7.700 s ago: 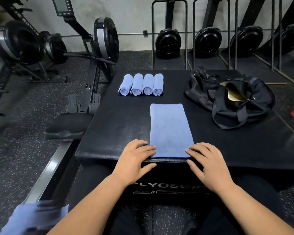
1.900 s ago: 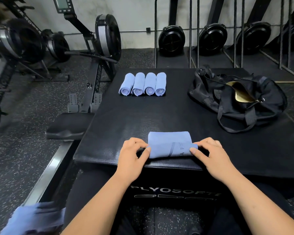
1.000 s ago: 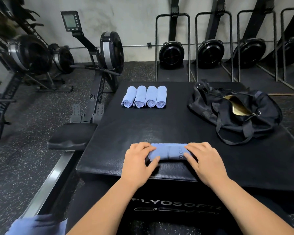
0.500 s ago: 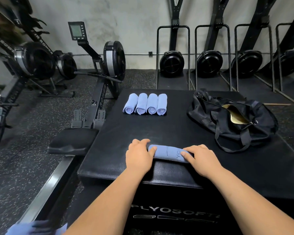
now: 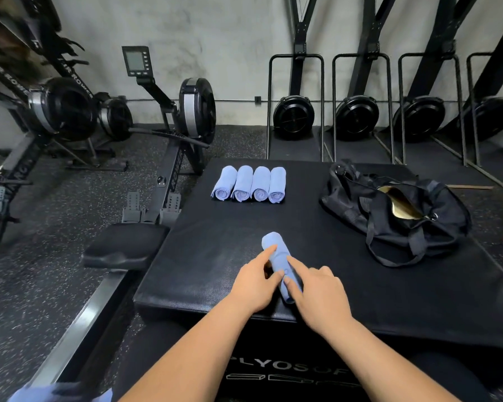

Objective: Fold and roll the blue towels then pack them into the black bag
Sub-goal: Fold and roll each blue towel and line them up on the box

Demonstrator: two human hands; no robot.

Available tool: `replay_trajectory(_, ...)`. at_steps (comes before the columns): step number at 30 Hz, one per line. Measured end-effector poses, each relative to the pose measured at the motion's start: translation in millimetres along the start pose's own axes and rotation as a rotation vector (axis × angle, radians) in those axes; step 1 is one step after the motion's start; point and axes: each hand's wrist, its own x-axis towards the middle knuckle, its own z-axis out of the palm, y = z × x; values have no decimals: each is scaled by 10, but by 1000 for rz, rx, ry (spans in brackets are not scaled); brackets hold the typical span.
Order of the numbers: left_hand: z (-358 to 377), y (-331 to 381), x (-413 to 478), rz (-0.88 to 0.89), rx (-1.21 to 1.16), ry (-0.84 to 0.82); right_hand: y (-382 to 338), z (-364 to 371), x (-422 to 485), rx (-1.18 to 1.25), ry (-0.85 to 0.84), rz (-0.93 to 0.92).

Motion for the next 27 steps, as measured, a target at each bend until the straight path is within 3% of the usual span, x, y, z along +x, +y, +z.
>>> replay_trajectory(8, 23, 20, 147, 77, 122, -74, 326, -52, -90, -43, -103, -241)
replay_trajectory(21, -8, 132, 433, 188, 243, -60, 403, 51, 385, 79, 1, -41)
replay_trajectory(27, -100, 6, 721, 146, 235, -49, 422, 103, 761, 113, 26, -23)
